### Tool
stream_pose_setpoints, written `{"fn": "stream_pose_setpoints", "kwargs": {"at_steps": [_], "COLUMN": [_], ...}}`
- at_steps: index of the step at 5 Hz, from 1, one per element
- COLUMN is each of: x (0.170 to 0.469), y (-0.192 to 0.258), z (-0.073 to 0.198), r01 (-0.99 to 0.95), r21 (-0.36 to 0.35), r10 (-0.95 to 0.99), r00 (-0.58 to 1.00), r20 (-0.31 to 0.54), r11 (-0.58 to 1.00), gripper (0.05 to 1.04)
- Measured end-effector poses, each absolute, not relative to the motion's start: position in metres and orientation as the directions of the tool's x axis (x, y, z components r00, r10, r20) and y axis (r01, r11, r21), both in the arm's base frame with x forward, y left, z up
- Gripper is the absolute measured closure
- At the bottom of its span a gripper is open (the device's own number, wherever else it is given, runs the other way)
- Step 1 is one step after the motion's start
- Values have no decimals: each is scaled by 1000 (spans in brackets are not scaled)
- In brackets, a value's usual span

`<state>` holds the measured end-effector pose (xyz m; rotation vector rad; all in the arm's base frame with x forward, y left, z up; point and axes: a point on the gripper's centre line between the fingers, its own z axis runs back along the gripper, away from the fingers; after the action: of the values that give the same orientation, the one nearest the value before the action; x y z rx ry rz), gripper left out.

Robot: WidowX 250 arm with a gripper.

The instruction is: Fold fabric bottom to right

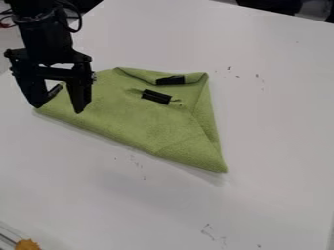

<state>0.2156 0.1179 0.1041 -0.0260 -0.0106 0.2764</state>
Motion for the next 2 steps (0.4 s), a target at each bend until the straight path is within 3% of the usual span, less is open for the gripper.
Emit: {"fn": "stream_pose_setpoints", "kwargs": {"at_steps": [1,2], "x": [215,233], "y": [117,111], "z": [97,87], "r01": [-277,-302], "r21": [-32,-29], "r10": [277,302], "r00": [961,953], "r20": [-19,16], "r11": [960,953], "gripper": [83,83]}}
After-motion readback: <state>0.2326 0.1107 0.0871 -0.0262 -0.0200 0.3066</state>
